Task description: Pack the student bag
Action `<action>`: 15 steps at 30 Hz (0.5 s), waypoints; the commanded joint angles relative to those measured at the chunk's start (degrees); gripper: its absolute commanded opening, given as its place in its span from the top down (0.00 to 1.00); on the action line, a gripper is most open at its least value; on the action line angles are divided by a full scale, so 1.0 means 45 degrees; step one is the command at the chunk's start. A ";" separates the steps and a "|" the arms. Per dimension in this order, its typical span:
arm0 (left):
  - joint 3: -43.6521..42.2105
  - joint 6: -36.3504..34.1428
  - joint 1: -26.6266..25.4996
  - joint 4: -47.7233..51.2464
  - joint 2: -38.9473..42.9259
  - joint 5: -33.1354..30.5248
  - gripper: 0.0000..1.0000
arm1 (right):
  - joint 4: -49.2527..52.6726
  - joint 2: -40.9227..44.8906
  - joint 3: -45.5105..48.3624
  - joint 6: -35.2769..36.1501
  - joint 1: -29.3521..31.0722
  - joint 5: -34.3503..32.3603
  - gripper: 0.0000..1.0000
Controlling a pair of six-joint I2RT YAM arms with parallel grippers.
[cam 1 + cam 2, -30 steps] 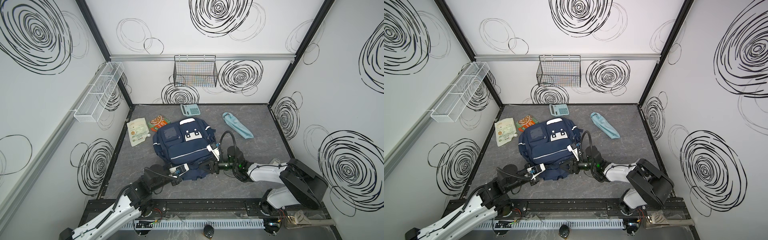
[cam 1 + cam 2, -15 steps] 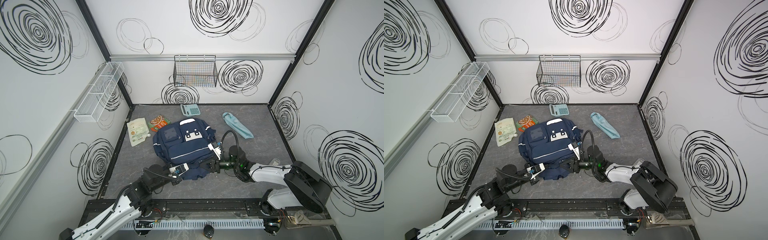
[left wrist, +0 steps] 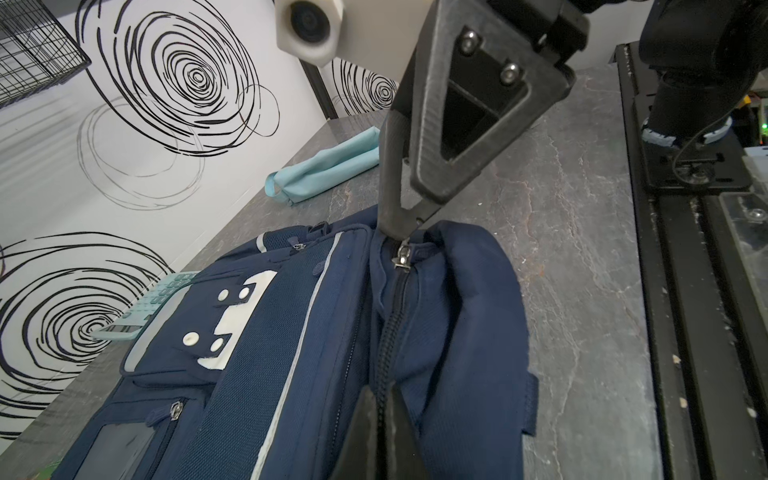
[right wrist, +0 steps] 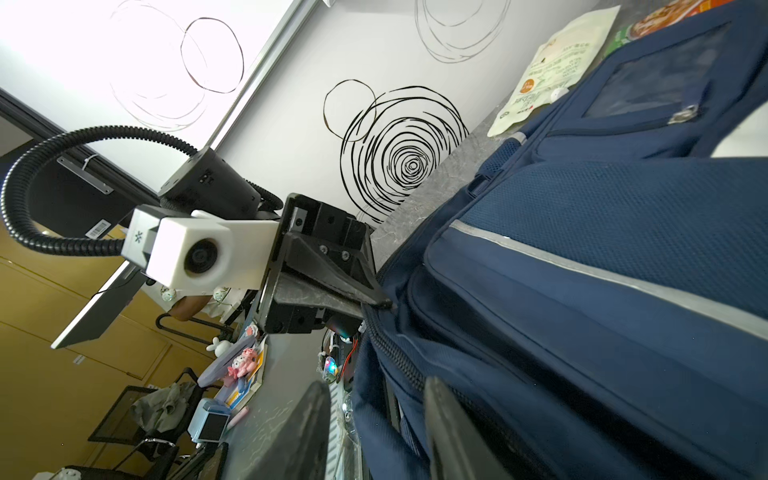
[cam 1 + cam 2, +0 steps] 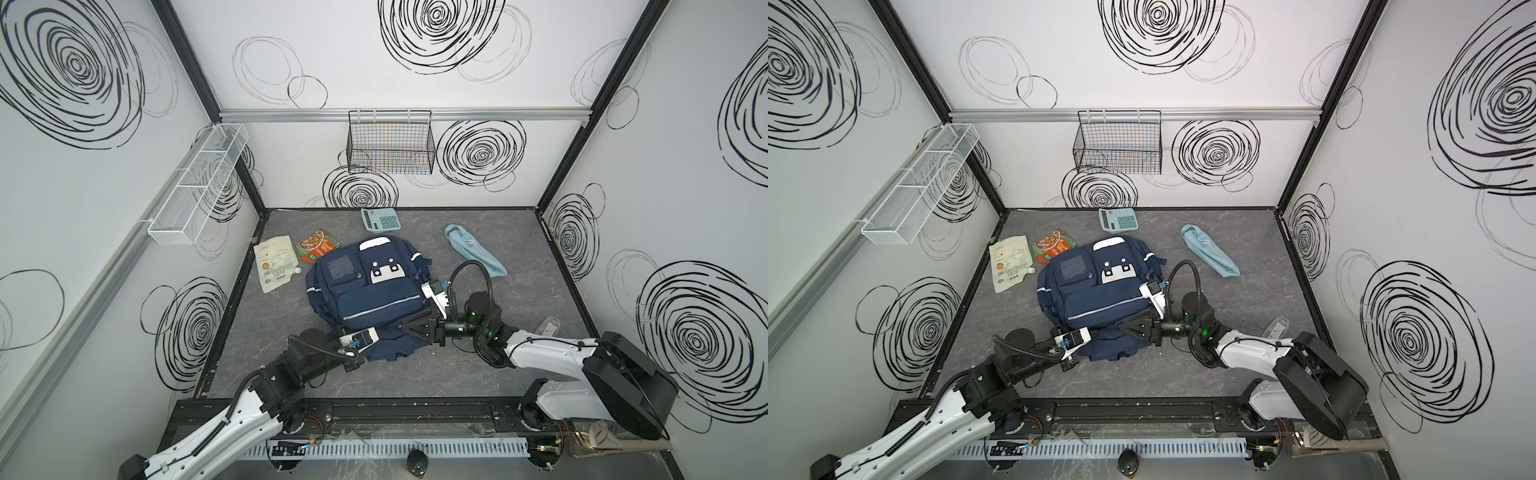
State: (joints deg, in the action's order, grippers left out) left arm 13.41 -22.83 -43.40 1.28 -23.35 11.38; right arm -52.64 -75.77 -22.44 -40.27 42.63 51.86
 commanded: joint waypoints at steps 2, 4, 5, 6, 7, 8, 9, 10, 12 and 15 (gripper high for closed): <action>0.0146 0.0239 -0.0044 -0.1580 0.0164 0.0246 1.00 | -0.0490 -0.0247 -0.0380 0.0046 0.0016 0.0218 0.59; 0.0145 0.0229 -0.0037 -0.1598 0.0163 0.0253 1.00 | 0.0278 -0.0328 -0.0444 0.0499 0.0018 0.0011 0.58; 0.0127 0.0239 -0.0039 -0.1607 0.0159 0.0247 1.00 | 0.0654 -0.0360 -0.0463 0.0768 0.0015 -0.0159 0.58; 0.0126 0.0230 -0.0028 -0.1613 0.0170 0.0270 1.00 | 0.0972 -0.0360 -0.0449 0.1040 0.0035 -0.0310 0.58; 0.0134 0.0229 -0.0042 -0.1612 0.0151 0.0290 1.00 | 0.1331 -0.0324 -0.0441 0.1441 0.0038 -0.0499 0.58; 0.0153 0.0238 -0.0044 -0.1613 0.0151 0.0301 1.00 | 0.1799 -0.0240 -0.0472 0.2001 0.0067 -0.0751 0.58; 0.0145 0.0230 -0.0044 -0.1611 0.0151 0.0286 1.00 | 0.2344 -0.0166 -0.0533 0.2551 0.0088 -0.1031 0.58; 0.0131 0.0237 -0.0041 -0.1612 0.0151 0.0289 1.00 | 0.2998 -0.0099 -0.0662 0.3199 0.0086 -0.1361 0.58; 0.0128 0.0236 -0.0047 -0.1613 0.0151 0.0292 1.00 | 0.3894 -0.0043 -0.0895 0.4215 0.0064 -0.1718 0.59; 0.0126 0.0230 -0.0051 -0.1617 0.0131 0.0302 1.00 | 0.4779 -0.0128 -0.1245 0.5258 0.0039 -0.1796 0.59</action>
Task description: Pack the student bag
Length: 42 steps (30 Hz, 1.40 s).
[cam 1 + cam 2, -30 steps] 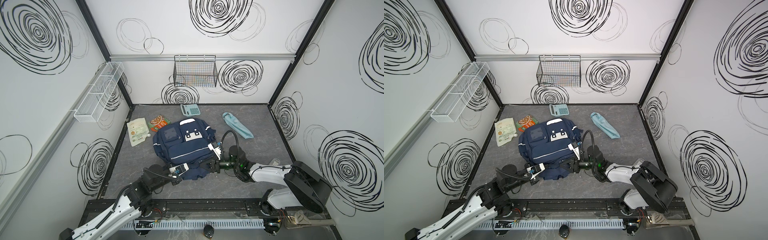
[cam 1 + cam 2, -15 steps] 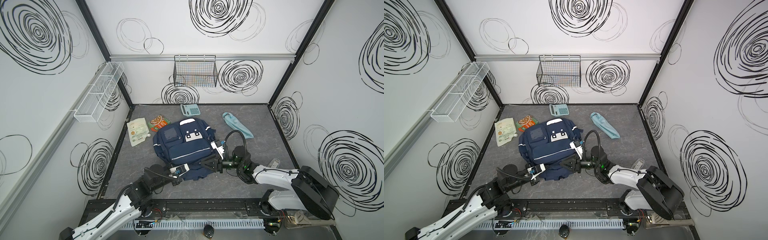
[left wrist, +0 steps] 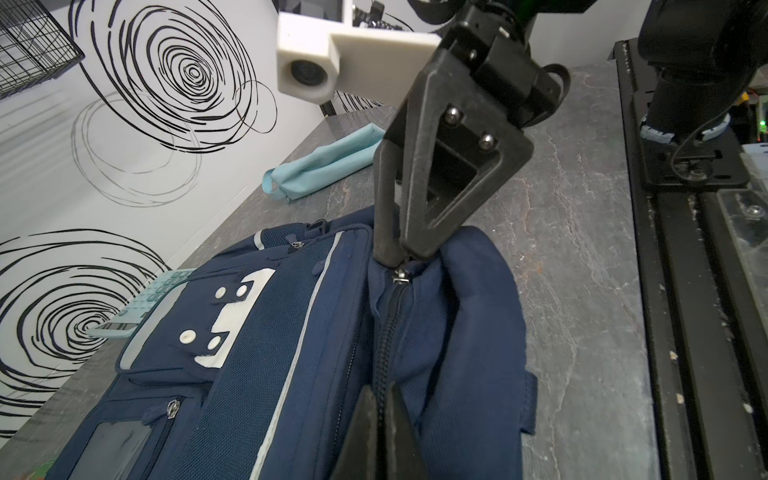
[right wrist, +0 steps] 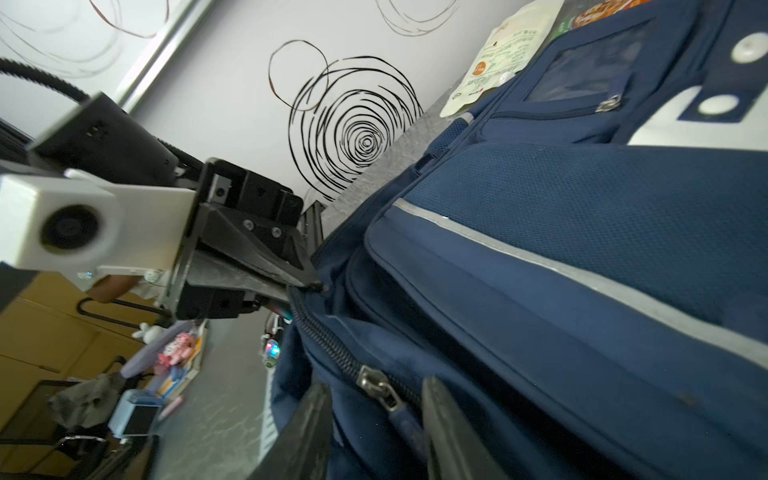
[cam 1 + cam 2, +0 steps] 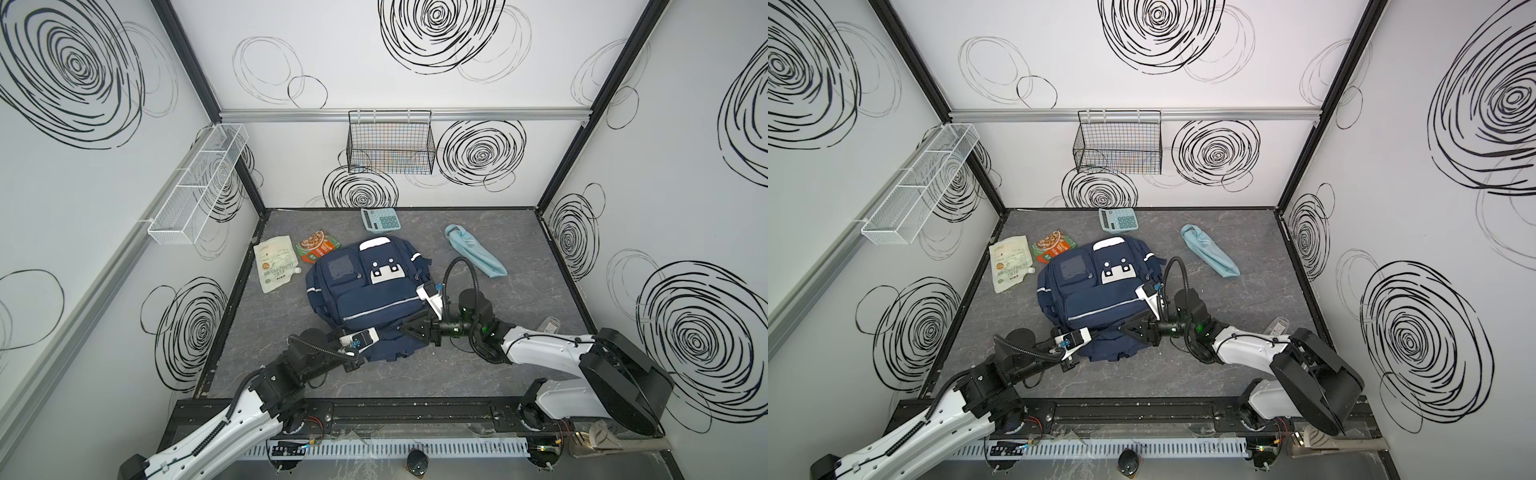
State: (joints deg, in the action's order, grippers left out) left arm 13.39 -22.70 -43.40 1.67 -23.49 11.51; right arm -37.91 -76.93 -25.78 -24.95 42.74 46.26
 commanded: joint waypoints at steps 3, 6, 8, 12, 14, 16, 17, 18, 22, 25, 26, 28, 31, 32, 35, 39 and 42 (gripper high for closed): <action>0.0136 0.0181 -0.0049 -0.1723 0.0156 0.0265 1.00 | 0.2077 -0.0062 -0.0768 0.2680 0.0004 -0.0434 0.57; 0.0121 0.0142 -0.0046 -0.1690 0.0201 0.0217 1.00 | 0.2654 -0.0228 -0.1008 0.3245 -0.0059 -0.0412 0.52; 0.0096 0.0116 -0.0053 -0.1699 0.0281 0.0231 1.00 | 0.2897 -0.0319 -0.1104 0.3485 -0.0137 -0.0196 0.51; 0.0064 0.0123 -0.0063 -0.1752 0.0316 0.0244 1.00 | 0.3335 -0.0415 -0.1202 0.4080 -0.0211 0.0416 0.54; 0.0076 0.0125 -0.0063 -0.1743 0.0280 0.0253 1.00 | 0.3363 -0.0475 -0.1217 0.4187 -0.0201 0.1047 0.58; 0.0084 0.0123 -0.0053 -0.1751 0.0258 0.0229 1.00 | 0.3116 -0.0474 -0.1133 0.4130 -0.0201 0.1767 0.64; 0.0072 0.0122 -0.0063 -0.1753 0.0238 0.0211 1.00 | 0.2961 -0.0399 -0.1080 0.4050 -0.0190 0.2009 0.66; 0.0082 0.0103 -0.0061 -0.1721 0.0247 0.0198 1.00 | 0.2753 -0.0322 -0.0992 0.3940 -0.0201 0.2263 0.67; 0.0072 0.0122 -0.0062 -0.1720 0.0212 0.0197 1.00 | 0.2434 0.0016 -0.0776 0.3806 -0.0199 0.2843 0.70; 0.0091 0.0121 -0.0063 -0.1748 0.0128 0.0244 1.00 | 0.2428 -0.0024 -0.0782 0.3846 -0.0188 0.3152 0.71; 0.0099 0.0122 -0.0058 -0.1757 0.0104 0.0269 1.00 | 0.2457 -0.0097 -0.0775 0.3863 -0.0197 0.3195 0.71; 0.0111 0.0122 -0.0063 -0.1735 0.0058 0.0268 1.00 | 0.2605 -0.0251 -0.0790 0.3867 -0.0188 0.2758 0.70; 0.0093 0.0121 -0.0063 -0.1722 0.0101 0.0268 1.00 | 0.2946 -0.0236 -0.0700 0.3890 -0.0183 0.1085 0.65; 0.0102 0.0122 -0.0051 -0.1717 0.0111 0.0257 1.00 | 0.3021 -0.0165 -0.0632 0.3868 -0.0182 0.0413 0.64; 0.0092 0.0122 -0.0063 -0.1714 0.0102 0.0263 1.00 | 0.3073 0.0071 -0.0446 0.3953 -0.0219 -0.1198 0.56; 0.0112 0.0083 -0.0058 -0.1680 0.0049 0.0273 1.00 | 0.3221 -0.0244 -0.0545 0.4368 -0.0221 -0.1278 0.49; 0.0112 0.0082 -0.0058 -0.1667 0.0043 0.0261 1.00 | 0.3186 -0.0635 -0.0681 0.4780 -0.0025 -0.0052 0.44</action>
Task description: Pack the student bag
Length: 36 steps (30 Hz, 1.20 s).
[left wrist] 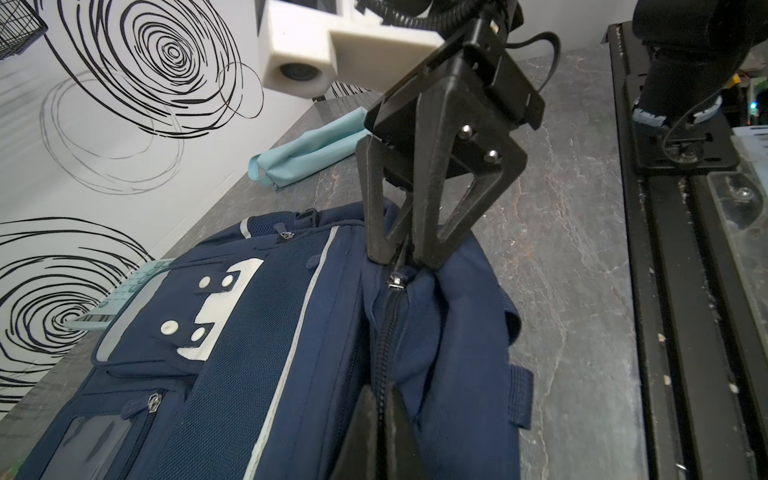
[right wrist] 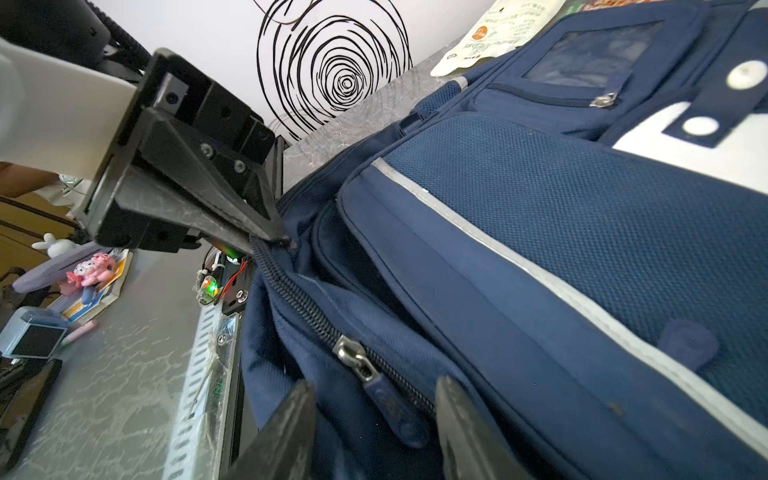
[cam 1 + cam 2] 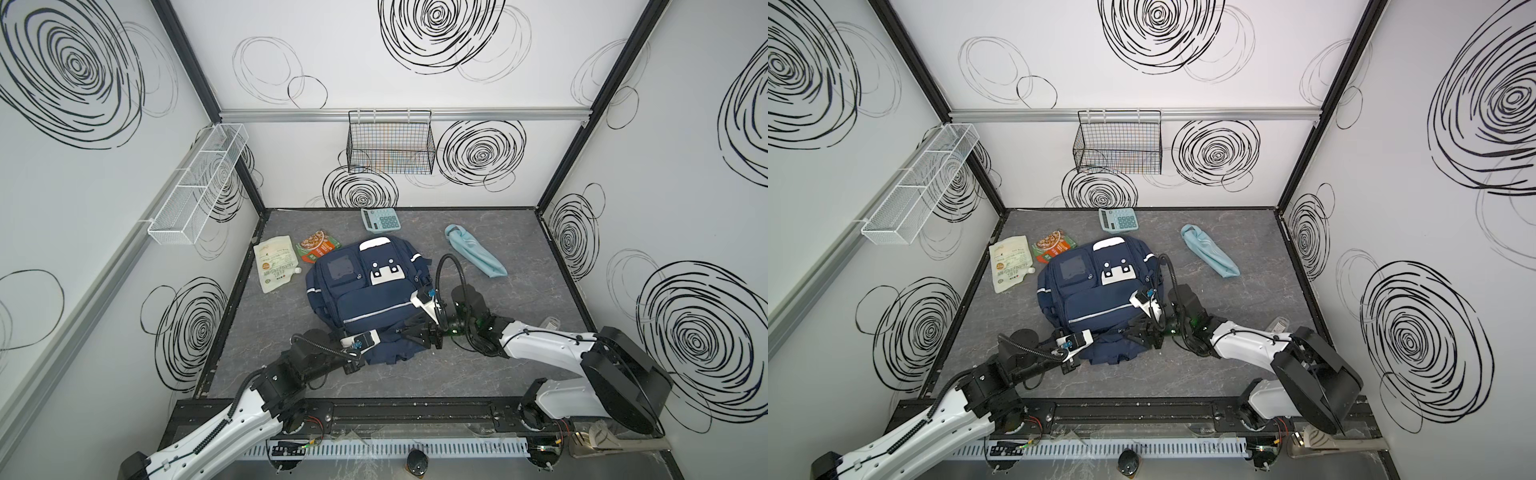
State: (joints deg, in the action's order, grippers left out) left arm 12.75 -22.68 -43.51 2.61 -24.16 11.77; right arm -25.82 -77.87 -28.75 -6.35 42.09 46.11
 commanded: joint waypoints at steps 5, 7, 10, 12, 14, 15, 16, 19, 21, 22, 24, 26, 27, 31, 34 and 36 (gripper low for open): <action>0.0259 0.0078 -0.0033 -0.1920 0.0095 0.0173 1.00 | 0.0846 -0.0732 -0.0189 0.1111 0.0978 -0.0297 0.43; 0.0298 0.0078 -0.0039 -0.1900 -0.0024 0.0087 1.00 | 0.0391 -0.0688 0.0000 0.0755 0.0980 0.0154 0.52; 0.0638 -0.0163 -0.0063 -0.1296 -0.0262 -0.0017 0.62 | -0.0840 -0.0284 0.0583 -0.0047 0.0999 0.0365 0.60; 0.1130 -0.0497 -0.0274 -0.0359 -0.0473 -0.0003 0.47 | -0.1411 -0.0122 0.0865 -0.0342 0.1036 0.0386 0.66; 0.1535 -0.0490 -0.0575 0.0287 -0.0760 0.0292 0.38 | -0.1835 -0.0128 0.1036 -0.0482 0.1038 0.0585 0.69; 0.1774 -0.0494 -0.0792 0.0565 -0.1024 0.0593 0.34 | -0.1931 -0.0171 0.1057 -0.0503 0.1053 0.0719 0.70; 0.1964 -0.0435 -0.0984 0.0679 -0.1377 0.0796 0.34 | -0.1910 -0.0192 0.1022 -0.0508 0.1062 0.0751 0.71; 0.2386 -0.0032 -0.1913 0.0375 -0.2758 0.0494 0.34 | -0.1640 -0.0026 0.1025 -0.0628 0.1062 0.0245 0.70; 0.2420 -0.0096 -0.2418 0.0320 -0.3675 -0.0166 0.36 | -0.1619 0.0462 0.1368 -0.0810 0.1035 -0.0284 0.67; 0.2448 -0.0133 -0.2503 0.0381 -0.4013 -0.0412 0.38 | -0.1648 0.0705 0.1551 -0.0845 0.1005 -0.0469 0.65; 0.2532 -0.0172 -0.2504 0.0557 -0.4578 -0.0740 0.40 | -0.1565 0.1383 0.2104 -0.0982 0.1009 -0.1120 0.54; 0.2556 -0.0263 -0.2480 0.0524 -0.4934 -0.0791 0.43 | -0.1454 0.1799 0.2535 -0.1008 0.0994 -0.1493 0.50; 0.2576 -0.0219 -0.2474 0.0385 -0.5098 -0.0780 0.44 | -0.1413 0.1906 0.2682 -0.1069 0.0988 -0.1705 0.49; 0.2552 0.0285 -0.2264 -0.0516 -0.5820 -0.0905 0.49 | -0.1566 0.1474 0.2699 -0.1013 0.0961 -0.1724 0.49; 0.2749 0.0369 -0.2110 -0.0500 -0.6532 -0.0983 0.53 | -0.2221 0.1026 0.2715 -0.1243 0.0960 -0.1613 0.48; 0.2841 0.0323 -0.2106 -0.0376 -0.6956 -0.1084 0.53 | -0.2569 0.0845 0.2748 -0.1379 0.0960 -0.1507 0.48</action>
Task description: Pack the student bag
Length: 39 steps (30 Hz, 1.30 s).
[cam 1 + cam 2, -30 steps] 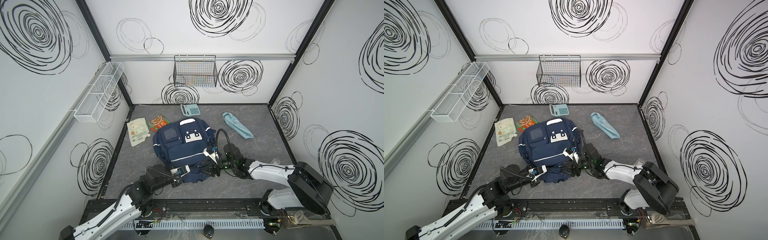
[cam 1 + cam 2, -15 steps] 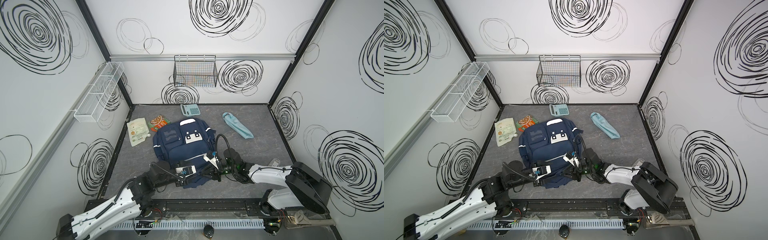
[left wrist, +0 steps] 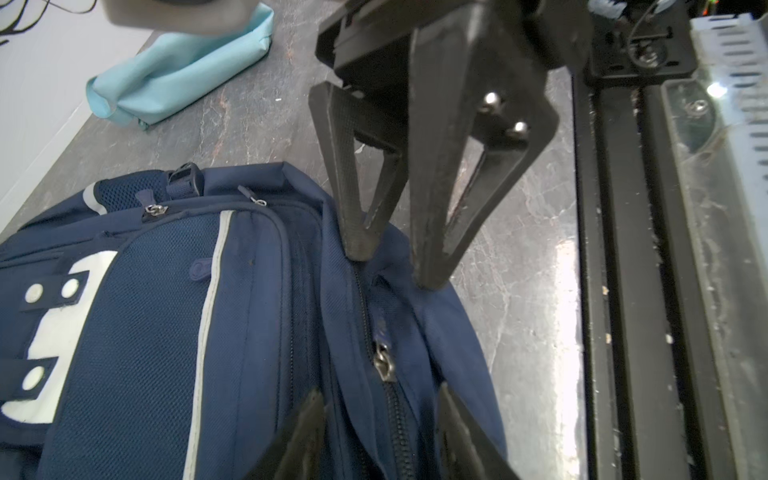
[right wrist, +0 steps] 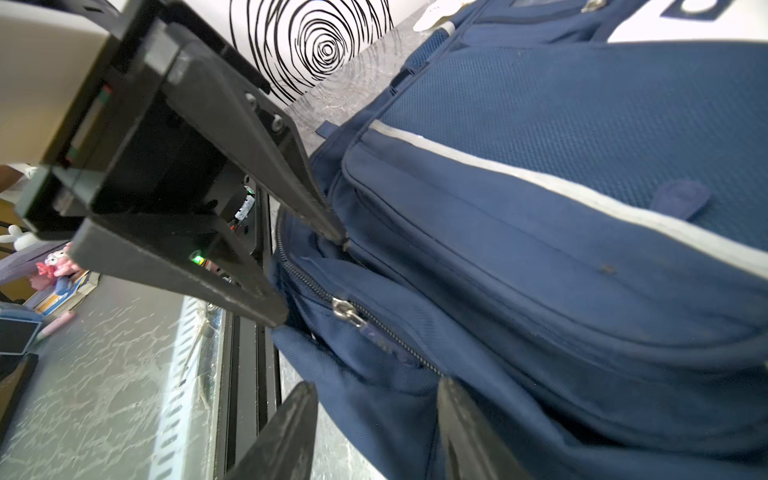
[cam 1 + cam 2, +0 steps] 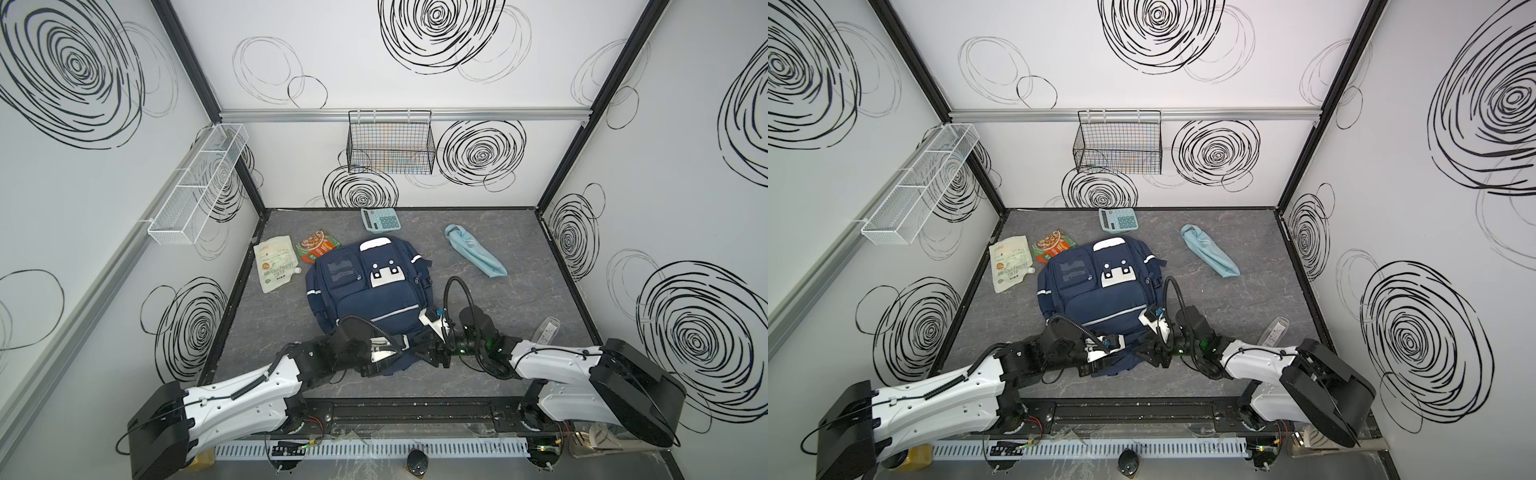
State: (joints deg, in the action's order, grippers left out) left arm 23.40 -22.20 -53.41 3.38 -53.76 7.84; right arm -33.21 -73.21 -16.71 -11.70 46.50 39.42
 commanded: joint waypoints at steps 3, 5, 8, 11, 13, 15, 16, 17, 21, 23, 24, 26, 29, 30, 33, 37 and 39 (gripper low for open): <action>0.0693 0.0264 0.0078 -0.0447 -0.0942 -0.0235 0.54 | -0.0994 -0.0197 0.0134 -0.0194 -0.0021 0.0025 0.49; 0.0824 0.0240 0.0109 -0.0382 -0.1325 -0.0299 0.56 | -0.0925 -0.0083 0.0177 -0.0162 -0.0026 -0.0008 0.48; 0.1076 0.0335 0.0100 -0.0455 -0.1874 -0.0159 0.61 | -0.0881 0.0171 0.0304 -0.0172 -0.0040 -0.0119 0.48; 0.1346 0.0437 0.0124 -0.0526 -0.2517 0.0147 0.67 | -0.0886 0.0434 0.0429 -0.0139 -0.0098 -0.0167 0.48; 0.1555 0.0505 0.0219 -0.0385 -0.2918 0.0211 0.75 | -0.0853 0.0574 0.0456 -0.0124 -0.0135 -0.0170 0.47; 0.1774 0.0612 0.0453 -0.0077 -0.3214 0.0362 0.83 | -0.0716 0.0714 0.0452 -0.0058 -0.0177 -0.0151 0.47; 0.1836 0.0650 0.0540 0.0031 -0.3266 0.0368 0.87 | -0.0687 0.0739 0.0440 -0.0031 -0.0196 -0.0147 0.47; 0.1879 0.0710 0.0633 0.0121 -0.3294 0.0335 0.94 | -0.0646 0.0807 0.0440 -0.0035 -0.0216 -0.0165 0.47; 0.1844 0.1339 0.1048 -0.0097 -0.2740 0.0504 1.00 | -0.0571 0.1033 0.0485 0.0030 -0.0236 -0.0210 0.46; 0.1757 0.1910 0.1324 -0.0513 -0.2247 0.0707 1.00 | -0.0617 0.1149 0.0547 0.0087 -0.0237 -0.0244 0.43; 0.1683 0.2225 0.1462 -0.0777 -0.1934 0.0871 1.00 | -0.0625 0.1180 0.0558 0.0121 -0.0222 -0.0290 0.41; 0.1459 0.2913 0.1705 -0.1494 -0.1279 0.1219 1.00 | -0.0598 0.1198 0.0578 0.0241 -0.0216 -0.0383 0.38; 0.0987 0.3846 0.2100 -0.2763 -0.0306 0.1928 1.00 | -0.0622 0.1155 0.0564 0.0335 -0.0177 -0.0459 0.36; 0.0789 0.4131 0.2254 -0.3192 -0.0002 0.2290 1.00 | -0.0711 0.1118 0.0558 0.0342 -0.0158 -0.0461 0.36; 0.0352 0.4935 0.2633 -0.4317 0.0565 0.2996 1.00 | -0.0967 0.1025 0.0464 0.0338 -0.0104 -0.0536 0.34; 0.0010 0.6152 0.3159 -0.5582 0.0683 0.4071 1.00 | -0.1026 0.0502 0.0228 0.0659 0.0084 -0.0806 0.35; -0.0163 0.6947 0.3390 -0.6332 0.0559 0.4650 1.00 | -0.0888 0.0100 0.0058 0.0780 0.0219 -0.1308 0.35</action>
State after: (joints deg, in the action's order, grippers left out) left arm 22.39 1.67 -39.86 -9.30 -52.18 23.53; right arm -37.39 -70.61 -15.11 -10.00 46.59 36.36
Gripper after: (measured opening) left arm 0.062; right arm 0.649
